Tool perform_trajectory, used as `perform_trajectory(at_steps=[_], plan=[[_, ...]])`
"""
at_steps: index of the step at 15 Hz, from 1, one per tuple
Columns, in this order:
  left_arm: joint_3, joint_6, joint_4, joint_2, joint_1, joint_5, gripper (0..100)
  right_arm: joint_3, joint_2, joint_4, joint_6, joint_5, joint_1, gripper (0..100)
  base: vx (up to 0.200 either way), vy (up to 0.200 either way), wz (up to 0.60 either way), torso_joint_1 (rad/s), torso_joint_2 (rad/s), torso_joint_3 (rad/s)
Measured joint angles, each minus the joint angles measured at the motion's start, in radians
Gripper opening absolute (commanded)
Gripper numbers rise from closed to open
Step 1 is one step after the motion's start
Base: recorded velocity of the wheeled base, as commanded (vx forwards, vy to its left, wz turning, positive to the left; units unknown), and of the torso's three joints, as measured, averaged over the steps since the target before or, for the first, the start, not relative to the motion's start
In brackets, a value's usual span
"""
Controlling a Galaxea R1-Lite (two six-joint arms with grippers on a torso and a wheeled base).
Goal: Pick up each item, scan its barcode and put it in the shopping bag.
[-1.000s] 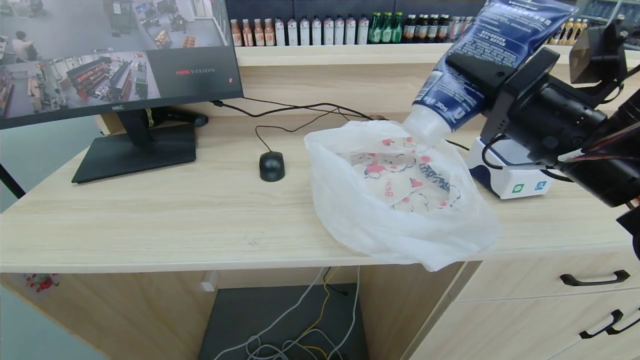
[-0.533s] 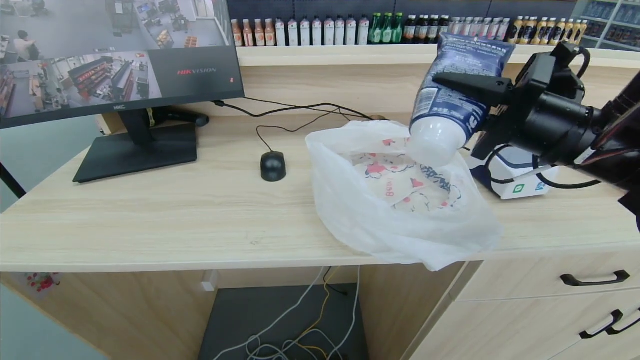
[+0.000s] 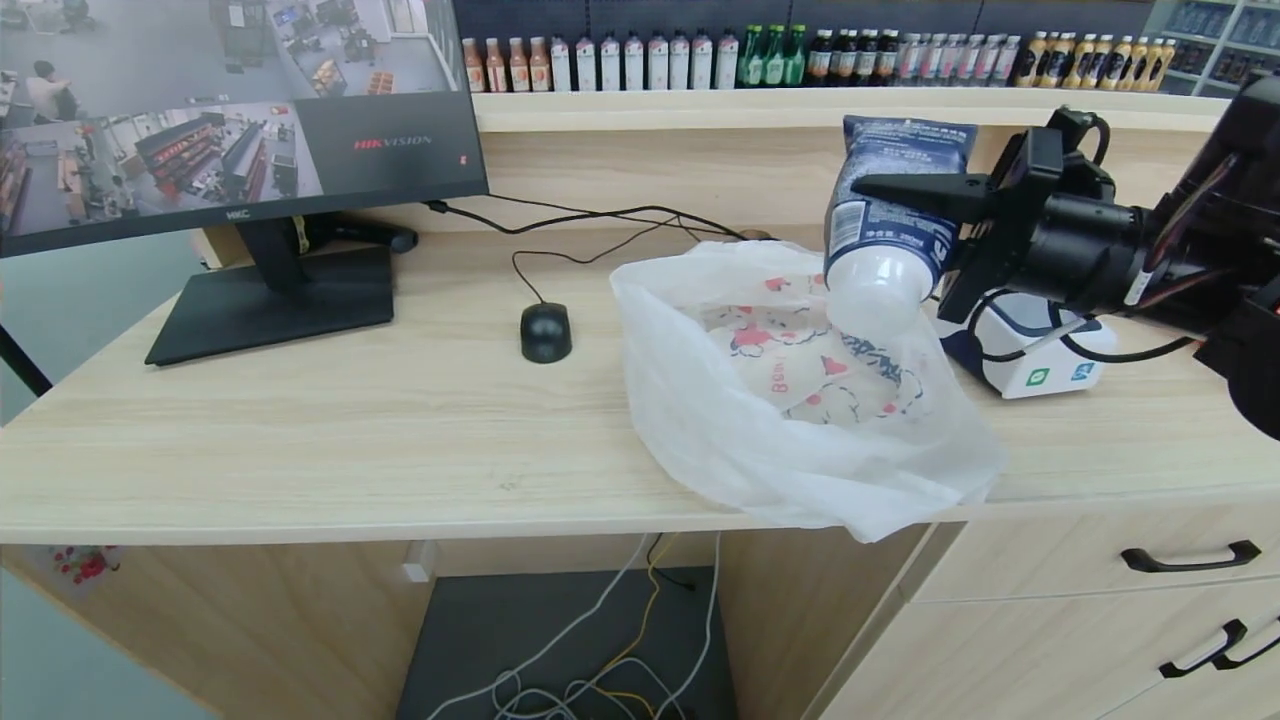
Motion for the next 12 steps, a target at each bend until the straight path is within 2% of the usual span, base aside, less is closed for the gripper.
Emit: perform_trajectory(at_steps=[7,12], plan=[[0.000,0.000,0.000,0.000,0.000,0.000,100,0.002,0.076,-0.001,-0.004,-0.011,0.016,0,0.000,0.000,0.00,0.000,0.00,0.000],[0.000,0.000,0.000,0.000,0.000,0.000,100,0.053,0.096,-0.005,-0.030,-0.015,0.018,0,0.000,0.000,0.00,0.000,0.00,0.000]])
